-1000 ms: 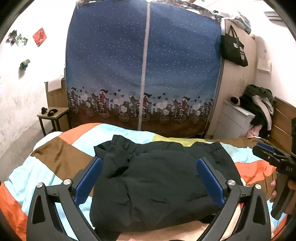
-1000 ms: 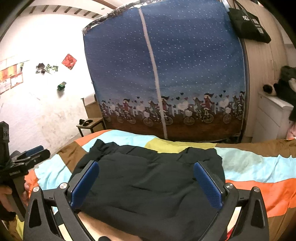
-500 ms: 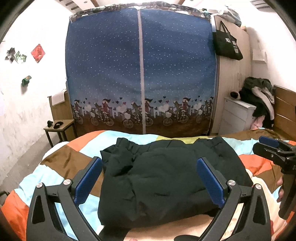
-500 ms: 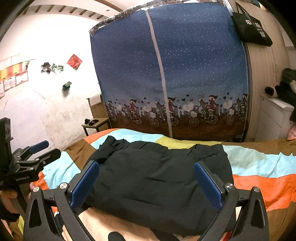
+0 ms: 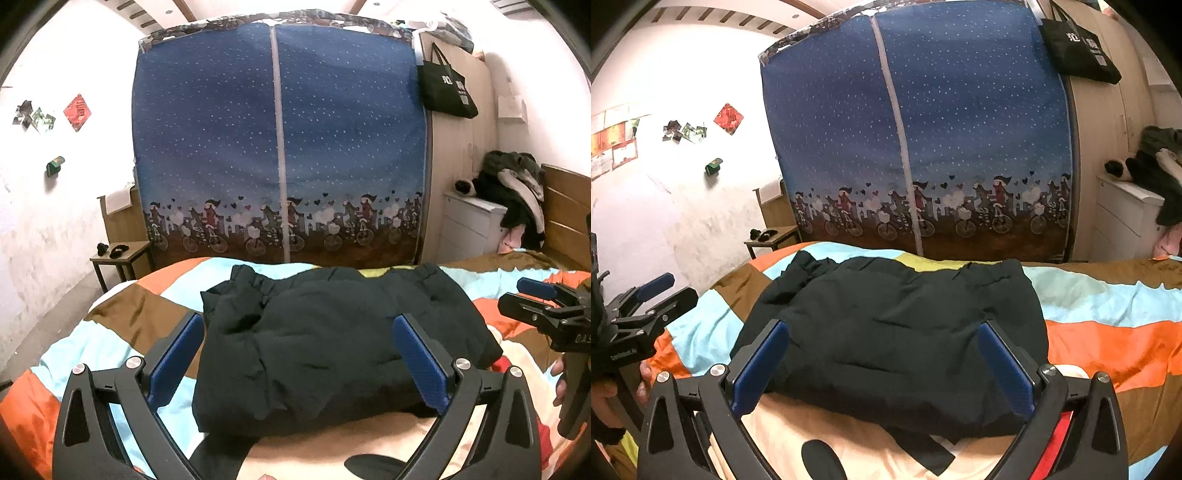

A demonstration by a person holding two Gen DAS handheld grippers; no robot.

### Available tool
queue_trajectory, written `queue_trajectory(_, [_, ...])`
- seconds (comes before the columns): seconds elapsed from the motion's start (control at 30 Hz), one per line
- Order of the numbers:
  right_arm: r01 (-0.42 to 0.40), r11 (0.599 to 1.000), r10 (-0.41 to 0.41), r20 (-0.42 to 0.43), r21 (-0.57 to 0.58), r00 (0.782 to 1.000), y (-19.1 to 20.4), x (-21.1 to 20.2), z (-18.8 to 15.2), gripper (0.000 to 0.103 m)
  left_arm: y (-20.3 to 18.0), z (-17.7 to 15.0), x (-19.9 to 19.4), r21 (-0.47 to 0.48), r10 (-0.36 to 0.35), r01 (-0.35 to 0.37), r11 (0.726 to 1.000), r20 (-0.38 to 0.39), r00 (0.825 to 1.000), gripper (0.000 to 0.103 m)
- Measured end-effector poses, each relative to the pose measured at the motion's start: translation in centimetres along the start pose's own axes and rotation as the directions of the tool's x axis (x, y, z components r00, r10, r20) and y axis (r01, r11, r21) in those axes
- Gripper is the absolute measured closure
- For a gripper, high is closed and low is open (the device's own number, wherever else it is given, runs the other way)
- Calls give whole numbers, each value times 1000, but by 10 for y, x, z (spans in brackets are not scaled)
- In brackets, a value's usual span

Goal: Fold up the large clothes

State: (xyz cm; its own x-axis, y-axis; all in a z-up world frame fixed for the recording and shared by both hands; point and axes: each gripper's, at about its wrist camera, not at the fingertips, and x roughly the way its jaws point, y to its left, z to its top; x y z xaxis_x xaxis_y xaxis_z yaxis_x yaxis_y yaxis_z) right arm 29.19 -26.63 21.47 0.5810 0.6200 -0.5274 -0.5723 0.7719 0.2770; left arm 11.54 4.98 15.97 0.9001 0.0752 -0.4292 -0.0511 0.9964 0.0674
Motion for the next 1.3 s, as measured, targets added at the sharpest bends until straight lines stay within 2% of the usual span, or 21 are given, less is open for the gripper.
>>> queue_trajectory(0.27, [10, 1000, -10, -11, -8, 1000, 2, -5, -17, 0, -5, -22, -4, 16, 1, 0, 1000, -22, 1000, 3])
queue_trajectory(0.67, [4, 996, -3, 4, -95, 1000, 22, -17, -52, 0, -13, -58, -13, 37, 11, -9, 999, -50, 999, 3])
queue_trajectory(0.83, [-4, 996, 2, -30, -93, 1000, 24, -13, -66, 0, -15, -78, -20, 60, 20, -17, 998, -59, 998, 3])
queue_trajectory(1.07, [14, 999, -17, -91, -32, 996, 18, -7, -87, 0, -17, -99, -27, 72, 23, -18, 997, -61, 998, 3])
queue_trajectory(1.3, [21, 999, -25, -122, -30, 992, 19, -7, -97, 0, -17, -114, -24, 62, 27, -20, 998, -101, 995, 3])
